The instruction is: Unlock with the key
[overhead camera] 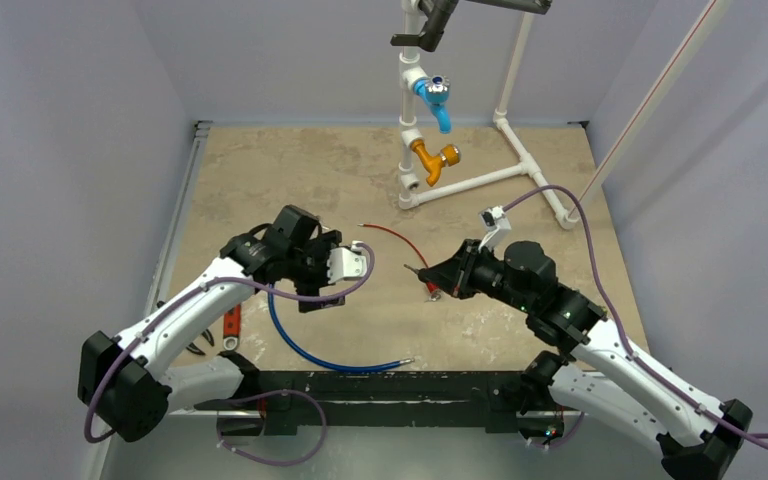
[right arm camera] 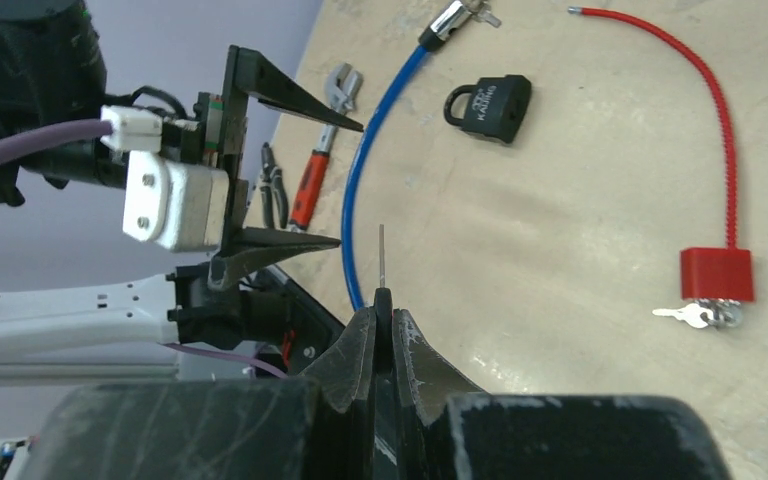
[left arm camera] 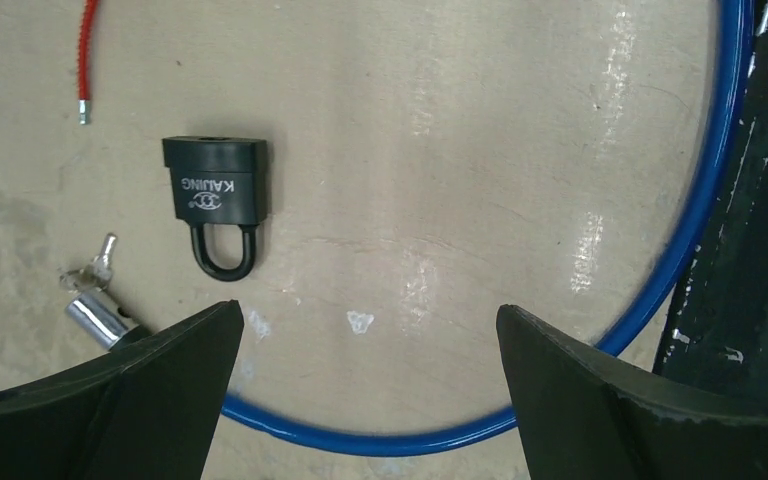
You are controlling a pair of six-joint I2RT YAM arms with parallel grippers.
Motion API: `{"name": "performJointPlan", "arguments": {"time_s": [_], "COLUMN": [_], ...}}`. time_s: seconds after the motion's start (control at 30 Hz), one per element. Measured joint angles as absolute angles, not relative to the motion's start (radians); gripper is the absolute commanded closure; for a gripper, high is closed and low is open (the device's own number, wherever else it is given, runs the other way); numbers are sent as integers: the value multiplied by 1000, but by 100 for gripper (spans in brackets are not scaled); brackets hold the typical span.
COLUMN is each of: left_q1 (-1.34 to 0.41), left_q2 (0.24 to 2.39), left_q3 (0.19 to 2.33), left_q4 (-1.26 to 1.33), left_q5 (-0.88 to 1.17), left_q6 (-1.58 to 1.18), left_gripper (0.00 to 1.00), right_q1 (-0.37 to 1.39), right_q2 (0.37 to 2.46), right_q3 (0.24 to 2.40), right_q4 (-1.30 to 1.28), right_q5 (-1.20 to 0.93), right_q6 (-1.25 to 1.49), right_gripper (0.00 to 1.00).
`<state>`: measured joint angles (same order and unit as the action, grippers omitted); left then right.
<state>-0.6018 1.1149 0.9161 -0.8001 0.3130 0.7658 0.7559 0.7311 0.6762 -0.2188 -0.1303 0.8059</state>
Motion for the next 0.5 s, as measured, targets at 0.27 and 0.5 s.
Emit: {"name": "performJointPlan", "arguments": {"time_s": [0.27,0.5], "left_q1": [-429,-405], "left_q2": [1431,1679], "left_q3": [1035,1205], "left_q4": [-807,-810], "left_q5": [440,470], "left_q6": [892,948], "left_gripper": [0,10], "right_q1": [756,756], "right_q2": [639,600], "right_q3": [677,677], "right_q4": [-331,-338], "right_q5": [-80,-61], "right_q6": [779,772], "right_gripper": [100,100]}}
